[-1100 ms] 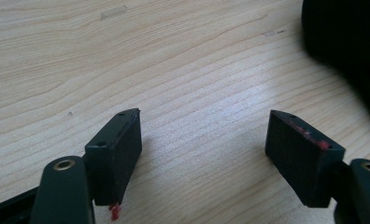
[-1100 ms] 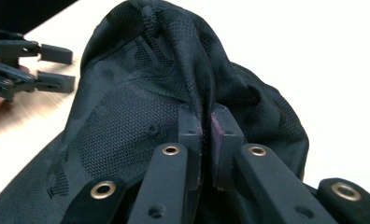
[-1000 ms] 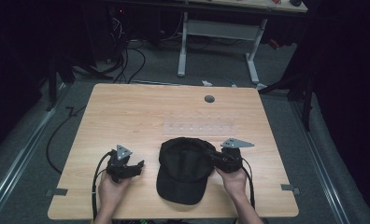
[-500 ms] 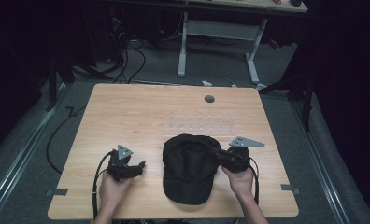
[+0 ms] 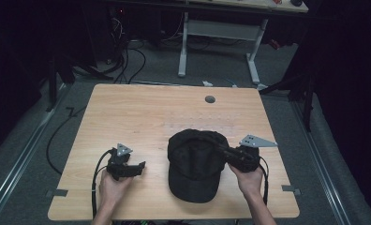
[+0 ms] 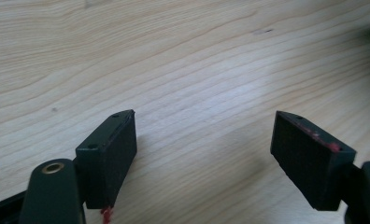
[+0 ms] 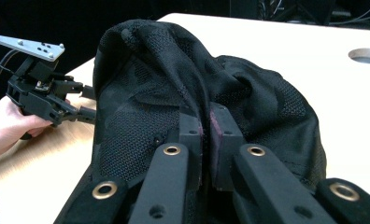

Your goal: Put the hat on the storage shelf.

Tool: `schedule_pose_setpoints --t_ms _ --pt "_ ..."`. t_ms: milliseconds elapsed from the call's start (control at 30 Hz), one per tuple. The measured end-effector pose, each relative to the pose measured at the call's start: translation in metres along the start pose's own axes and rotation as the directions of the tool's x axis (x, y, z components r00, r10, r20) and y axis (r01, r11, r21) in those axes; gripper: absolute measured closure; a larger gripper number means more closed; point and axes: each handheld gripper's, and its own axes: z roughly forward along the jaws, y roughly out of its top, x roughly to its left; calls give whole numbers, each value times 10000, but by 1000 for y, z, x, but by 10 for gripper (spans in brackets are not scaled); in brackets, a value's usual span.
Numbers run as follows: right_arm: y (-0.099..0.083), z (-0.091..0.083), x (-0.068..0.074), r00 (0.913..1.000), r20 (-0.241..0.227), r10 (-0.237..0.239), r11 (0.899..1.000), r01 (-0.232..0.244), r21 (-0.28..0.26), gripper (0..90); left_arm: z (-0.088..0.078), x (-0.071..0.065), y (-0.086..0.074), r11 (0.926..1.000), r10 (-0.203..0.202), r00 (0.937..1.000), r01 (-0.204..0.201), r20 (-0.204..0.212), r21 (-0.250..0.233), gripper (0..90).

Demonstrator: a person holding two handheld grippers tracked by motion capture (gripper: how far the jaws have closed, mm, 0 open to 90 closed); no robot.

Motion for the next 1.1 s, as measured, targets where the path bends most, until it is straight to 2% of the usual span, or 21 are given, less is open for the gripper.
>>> schedule_pose_setpoints --t_ms 133,233,333,433,500,600,667,733,933,967,1033,1100 --pt "4 -4 0 10000 -60 -34 9999 33 -135 855 -4 -8 2 9997 258 9977 -255 621 -62 233" --pt "6 -6 -1 9999 -112 -90 9997 87 -237 855 -8 -12 4 9996 76 9873 -32 1589 -279 248" --pt "7 -7 -1 9998 -143 -113 9995 109 -303 855 -13 -17 8 9991 216 9769 -131 2128 -411 252" --pt "9 -9 -1 9998 -166 -147 9992 141 -372 855 -17 -22 13 9982 353 9631 -208 2669 -571 252" --pt "10 -9 -1 9997 -176 -187 9989 179 -429 855 -19 -25 16 9977 402 9517 -217 3044 -639 251" --pt "12 -11 -1 9995 -197 -247 9985 237 -492 855 -21 -33 20 9964 777 9362 -609 3428 -596 232" --pt "14 -11 0 9993 -200 -310 9982 299 -518 855 -22 -39 23 9948 992 9227 -837 3724 -577 227" --pt "15 -11 0 9990 -236 -372 9978 358 -565 854 -22 -43 25 9943 1047 9082 -878 4053 -602 224" --pt "15 -8 2 9983 -365 -450 9974 428 -579 854 -21 -52 31 9916 1295 8877 -1165 4417 -565 217" --pt "15 -7 3 9980 -403 -482 9974 459 -560 854 -21 -53 32 9913 1318 8855 -1191 4455 -565 217" --pt "15 -6 5 9975 -478 -526 9972 500 -547 854 -20 -56 34 9901 1397 8860 -1305 4421 -515 233" --pt "14 -3 7 9966 -578 -595 9969 564 -541 854 -18 -59 35 9890 1461 8820 -1403 4481 -462 239"
